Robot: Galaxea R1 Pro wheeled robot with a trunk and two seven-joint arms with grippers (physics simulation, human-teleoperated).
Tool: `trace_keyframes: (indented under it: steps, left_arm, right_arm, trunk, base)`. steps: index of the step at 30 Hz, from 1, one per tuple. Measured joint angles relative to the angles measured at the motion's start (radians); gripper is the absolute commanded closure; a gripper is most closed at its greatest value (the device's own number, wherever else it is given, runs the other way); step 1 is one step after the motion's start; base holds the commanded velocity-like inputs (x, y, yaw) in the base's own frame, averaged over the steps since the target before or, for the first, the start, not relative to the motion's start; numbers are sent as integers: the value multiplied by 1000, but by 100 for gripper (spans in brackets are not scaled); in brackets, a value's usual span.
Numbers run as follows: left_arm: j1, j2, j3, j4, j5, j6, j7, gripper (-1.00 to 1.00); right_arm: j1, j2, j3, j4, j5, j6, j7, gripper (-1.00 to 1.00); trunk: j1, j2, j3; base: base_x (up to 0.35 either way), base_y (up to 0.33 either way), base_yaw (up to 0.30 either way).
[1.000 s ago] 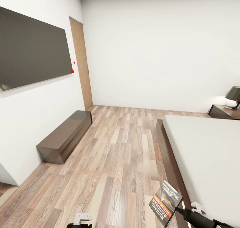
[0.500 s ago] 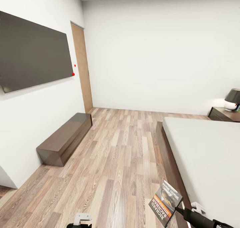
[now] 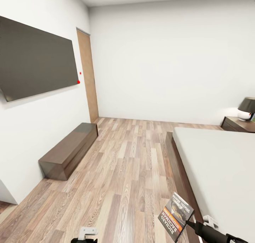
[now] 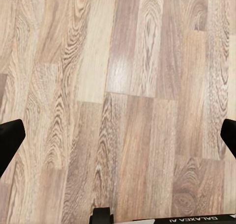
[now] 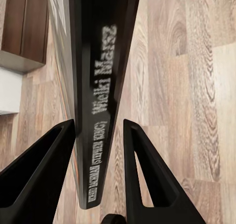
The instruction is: In the bedroom, move the book from the bed onto either nightstand, and place the two sandals side by side next to the bed.
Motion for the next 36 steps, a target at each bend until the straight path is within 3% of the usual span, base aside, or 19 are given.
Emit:
trace_keyframes:
  steps: [26, 36]
  left_arm:
    - [0, 0, 0, 0, 0, 0, 0, -100]
    - [0, 0, 0, 0, 0, 0, 0, -100]
  right_arm:
    - [0, 1, -1, 1, 2, -13, -3, 100]
    - [1, 1, 0, 1, 2, -13, -5, 100]
  trunk:
    - [0, 0, 9]
    - [0, 0, 9]
  base:
    - [3, 0, 0]
    - [275, 0, 0]
